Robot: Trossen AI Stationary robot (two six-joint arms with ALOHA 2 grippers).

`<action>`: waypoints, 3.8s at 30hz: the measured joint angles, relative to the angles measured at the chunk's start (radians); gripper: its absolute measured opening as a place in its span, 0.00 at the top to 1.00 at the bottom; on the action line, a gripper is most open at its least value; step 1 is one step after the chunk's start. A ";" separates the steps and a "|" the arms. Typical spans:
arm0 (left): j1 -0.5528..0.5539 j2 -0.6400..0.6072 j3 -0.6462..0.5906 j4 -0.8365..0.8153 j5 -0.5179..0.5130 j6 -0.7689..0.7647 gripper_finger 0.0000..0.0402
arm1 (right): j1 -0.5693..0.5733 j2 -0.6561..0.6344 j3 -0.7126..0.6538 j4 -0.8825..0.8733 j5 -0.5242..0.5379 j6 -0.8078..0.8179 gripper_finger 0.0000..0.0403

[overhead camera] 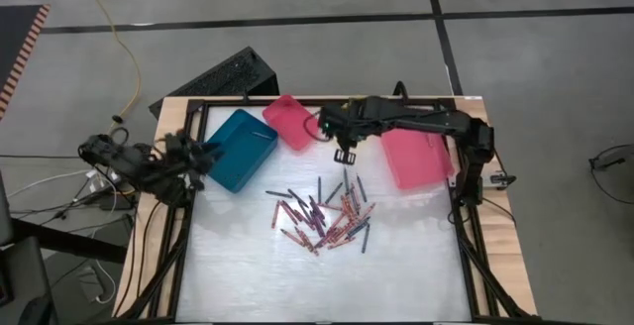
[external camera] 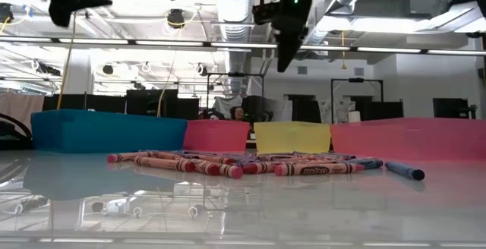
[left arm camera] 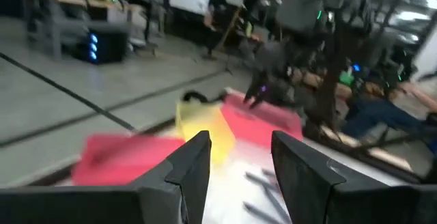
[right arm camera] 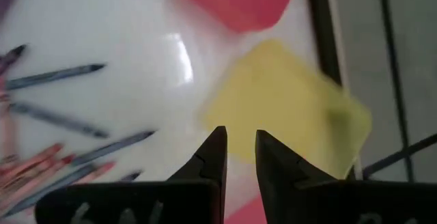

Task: Sort crayons
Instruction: Put the red crayon into the yellow bin

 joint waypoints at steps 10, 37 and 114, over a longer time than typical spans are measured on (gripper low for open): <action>0.016 0.000 0.214 0.003 -0.081 0.351 0.64 | -0.245 0.000 0.000 0.202 -0.151 -0.209 0.82; 0.016 0.000 0.323 0.030 -0.299 0.669 0.64 | -0.462 0.002 -0.052 0.679 -0.371 -0.314 0.82; 0.024 -0.106 0.489 0.133 -0.347 0.958 0.64 | -0.614 0.002 -0.074 0.580 -0.715 -0.381 0.82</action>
